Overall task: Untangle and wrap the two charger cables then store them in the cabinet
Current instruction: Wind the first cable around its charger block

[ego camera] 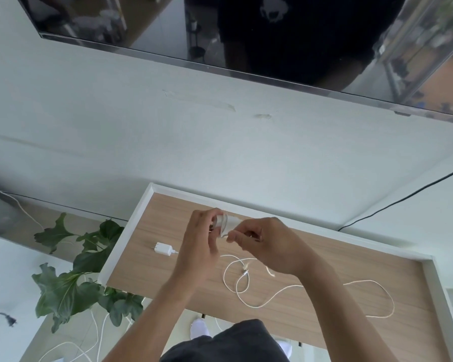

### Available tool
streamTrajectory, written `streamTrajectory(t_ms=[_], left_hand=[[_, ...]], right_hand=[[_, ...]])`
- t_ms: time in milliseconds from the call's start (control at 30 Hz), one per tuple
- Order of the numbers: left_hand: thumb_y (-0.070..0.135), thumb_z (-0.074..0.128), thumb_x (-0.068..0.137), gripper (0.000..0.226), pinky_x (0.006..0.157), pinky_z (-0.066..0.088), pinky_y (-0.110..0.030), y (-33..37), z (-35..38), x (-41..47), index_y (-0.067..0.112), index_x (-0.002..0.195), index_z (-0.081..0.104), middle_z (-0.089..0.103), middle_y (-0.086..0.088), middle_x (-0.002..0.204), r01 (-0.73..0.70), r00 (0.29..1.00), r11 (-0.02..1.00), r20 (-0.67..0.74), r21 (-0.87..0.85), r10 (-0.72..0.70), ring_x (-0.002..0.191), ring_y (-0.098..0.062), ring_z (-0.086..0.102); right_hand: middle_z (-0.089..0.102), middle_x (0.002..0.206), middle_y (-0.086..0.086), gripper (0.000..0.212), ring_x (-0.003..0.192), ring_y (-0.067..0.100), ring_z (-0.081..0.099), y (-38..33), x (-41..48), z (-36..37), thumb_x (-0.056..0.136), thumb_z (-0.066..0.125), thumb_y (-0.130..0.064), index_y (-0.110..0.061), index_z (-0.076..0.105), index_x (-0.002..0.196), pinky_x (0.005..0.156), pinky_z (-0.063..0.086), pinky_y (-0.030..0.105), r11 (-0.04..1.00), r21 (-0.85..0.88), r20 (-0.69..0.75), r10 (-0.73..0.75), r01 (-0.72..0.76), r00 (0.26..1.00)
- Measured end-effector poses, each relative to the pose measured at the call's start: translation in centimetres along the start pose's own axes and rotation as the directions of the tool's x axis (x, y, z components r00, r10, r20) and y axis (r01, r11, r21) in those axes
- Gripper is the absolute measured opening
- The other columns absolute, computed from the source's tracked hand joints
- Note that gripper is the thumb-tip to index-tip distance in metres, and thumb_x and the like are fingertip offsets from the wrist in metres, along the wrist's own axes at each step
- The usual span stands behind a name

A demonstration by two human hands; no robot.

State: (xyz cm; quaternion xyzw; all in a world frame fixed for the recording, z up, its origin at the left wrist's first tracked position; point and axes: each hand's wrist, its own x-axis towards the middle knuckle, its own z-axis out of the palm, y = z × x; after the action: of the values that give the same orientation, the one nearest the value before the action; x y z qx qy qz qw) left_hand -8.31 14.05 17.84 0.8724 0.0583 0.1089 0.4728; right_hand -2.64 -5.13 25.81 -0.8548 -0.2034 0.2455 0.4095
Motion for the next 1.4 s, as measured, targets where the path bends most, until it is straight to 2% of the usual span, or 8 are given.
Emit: streamTrajectory(t_ms=[333,533,667,800,867,1033,1167,1400], left_hand=[[-0.015,0.052,0.102,0.058,0.087,0.050,-0.015,1.5,-0.3,-1.0,0.025,0.143,0.064,0.057,0.004,0.126,-0.153,0.975,0.979,0.141,-0.134,0.171,0.102,-0.017,0.066],[0.007,0.059,0.112,0.041,0.099,0.055,-0.023,2.9,-1.4,-1.3,0.028,0.146,0.060,0.070,0.007,0.132,0.107,0.978,0.879,0.207,-0.464,-0.009,0.121,-0.024,0.067],[0.014,0.064,0.111,0.030,0.103,0.058,-0.033,2.8,-1.5,-0.6,0.027,0.138,0.067,0.076,0.001,0.126,0.184,0.976,0.815,0.200,-0.549,-0.086,0.118,-0.021,0.071],[0.016,0.067,0.108,0.029,0.101,0.060,-0.042,2.7,-1.2,-0.5,0.023,0.136,0.070,0.078,-0.005,0.124,0.248,0.967,0.736,0.210,-0.630,-0.146,0.111,-0.024,0.074],[0.016,0.068,0.104,0.031,0.098,0.060,-0.043,3.2,-0.9,-0.5,0.015,0.134,0.070,0.078,-0.007,0.125,0.309,0.951,0.598,0.234,-0.740,-0.202,0.110,-0.023,0.076],[0.020,0.073,0.095,0.036,0.097,0.062,-0.040,3.6,-0.5,-0.4,0.011,0.129,0.071,0.080,-0.004,0.117,0.345,0.937,0.505,0.255,-0.791,-0.239,0.107,-0.023,0.075],[0.009,0.066,0.104,0.029,0.092,0.063,-0.035,3.7,-0.7,-0.3,0.003,0.132,0.069,0.078,-0.016,0.121,0.424,0.906,0.440,0.368,-0.792,-0.210,0.102,-0.035,0.079],[0.023,0.074,0.100,0.034,0.102,0.062,-0.050,3.0,-1.0,0.4,0.006,0.130,0.070,0.080,-0.011,0.120,0.416,0.908,0.533,0.300,-0.737,-0.293,0.109,-0.041,0.081]], right_hand=[[0.073,0.079,-0.025,0.013,0.061,0.013,0.045,0.6,0.7,-2.7,0.103,0.075,-0.041,-0.033,0.081,0.093,0.060,0.041,0.021,0.998,0.066,-0.186,0.013,-0.001,0.983],[0.066,0.074,-0.015,0.022,0.061,0.012,0.044,2.0,1.3,-2.5,0.097,0.080,-0.044,-0.024,0.082,0.089,0.059,0.037,0.019,0.942,0.315,-0.150,0.165,-0.111,0.975],[0.048,0.074,0.004,0.040,0.072,0.038,0.027,2.5,1.7,-1.5,0.094,0.079,-0.050,-0.010,0.082,0.092,0.059,0.028,0.035,0.859,0.481,-0.090,0.249,-0.177,0.964],[0.037,0.077,0.013,0.035,0.066,0.027,0.023,2.8,1.3,-1.3,0.103,0.075,-0.041,-0.010,0.077,0.087,0.057,0.029,0.033,0.806,0.569,0.002,0.197,-0.163,0.980],[0.044,0.069,0.003,0.026,0.059,0.020,0.030,2.9,1.1,-1.1,0.101,0.071,-0.031,-0.017,0.073,0.079,0.055,0.031,0.031,0.795,0.590,0.034,0.153,-0.144,0.988],[0.054,0.067,0.001,0.041,0.055,0.018,0.033,3.3,0.9,-0.2,0.113,0.056,-0.029,-0.012,0.068,0.078,0.055,0.034,0.032,0.847,0.495,0.024,0.211,-0.195,0.977],[0.046,0.058,-0.003,0.030,0.054,0.019,0.035,3.0,0.7,0.7,0.088,0.054,-0.038,-0.021,0.061,0.065,0.056,0.032,0.031,0.931,0.283,-0.041,0.252,-0.230,0.967],[0.045,0.050,-0.015,0.049,0.046,0.007,0.035,2.9,0.3,1.5,0.110,0.056,-0.025,-0.030,0.054,0.061,0.052,0.031,0.018,0.984,0.113,-0.124,0.149,-0.135,0.981]])
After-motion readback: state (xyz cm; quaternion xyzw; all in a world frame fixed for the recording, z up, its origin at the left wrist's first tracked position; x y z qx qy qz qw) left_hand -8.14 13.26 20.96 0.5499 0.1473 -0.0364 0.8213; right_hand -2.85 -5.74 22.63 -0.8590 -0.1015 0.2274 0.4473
